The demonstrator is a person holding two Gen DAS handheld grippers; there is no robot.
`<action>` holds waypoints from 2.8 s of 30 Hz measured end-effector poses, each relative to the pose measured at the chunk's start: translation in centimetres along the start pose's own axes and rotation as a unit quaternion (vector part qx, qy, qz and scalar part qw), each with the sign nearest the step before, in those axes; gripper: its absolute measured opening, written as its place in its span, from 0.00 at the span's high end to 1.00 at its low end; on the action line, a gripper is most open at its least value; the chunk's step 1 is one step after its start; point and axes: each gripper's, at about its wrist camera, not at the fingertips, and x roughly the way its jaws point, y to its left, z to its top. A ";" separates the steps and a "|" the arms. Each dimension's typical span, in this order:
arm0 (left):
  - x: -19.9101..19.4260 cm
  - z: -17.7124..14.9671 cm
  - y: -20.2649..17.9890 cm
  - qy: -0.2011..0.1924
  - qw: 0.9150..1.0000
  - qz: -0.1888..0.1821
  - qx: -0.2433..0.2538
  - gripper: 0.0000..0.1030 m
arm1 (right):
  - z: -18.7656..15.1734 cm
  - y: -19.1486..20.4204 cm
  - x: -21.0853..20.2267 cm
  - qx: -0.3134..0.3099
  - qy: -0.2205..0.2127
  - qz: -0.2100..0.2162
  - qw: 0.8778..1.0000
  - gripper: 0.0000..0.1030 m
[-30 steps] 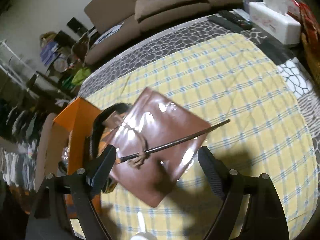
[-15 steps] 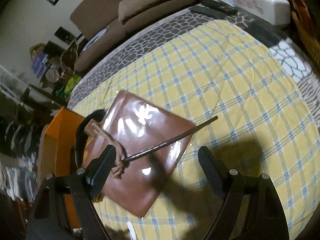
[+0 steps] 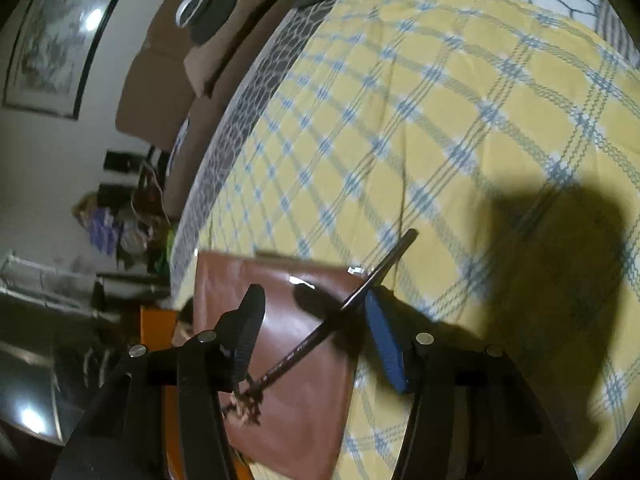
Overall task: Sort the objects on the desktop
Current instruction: 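Grasp the thin dark paintbrush with the right tool while the left tool grasps the white round lid, then carry the white lid and the paintbrush over the box with both tools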
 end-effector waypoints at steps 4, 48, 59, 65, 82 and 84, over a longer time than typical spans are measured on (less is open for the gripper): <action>0.2 -0.6 0.4 0.003 1.000 0.007 -0.003 0.84 | 0.3 -0.2 -0.2 -0.001 -0.019 -0.001 1.000 0.53; -2.0 -4.2 -1.9 -0.002 0.998 0.012 0.060 0.60 | -1.3 9.2 -8.6 -0.127 -0.065 0.074 0.987 0.96; -1.5 -4.6 -1.4 -0.014 0.998 0.025 0.048 0.58 | -2.1 10.8 -8.5 -0.143 -0.055 0.076 0.985 0.96; -7.7 -2.0 0.0 -0.100 0.995 0.018 0.016 0.58 | -3.1 13.2 -9.2 -0.162 -0.055 0.106 0.980 0.96; -23.7 -4.8 16.8 -0.280 0.935 0.090 -0.197 0.58 | -9.6 22.6 -8.5 -0.247 -0.028 0.189 0.950 0.96; -24.5 -5.7 18.4 -0.286 0.928 0.101 -0.215 0.58 | -10.8 23.6 -6.9 -0.252 -0.012 0.193 0.948 0.96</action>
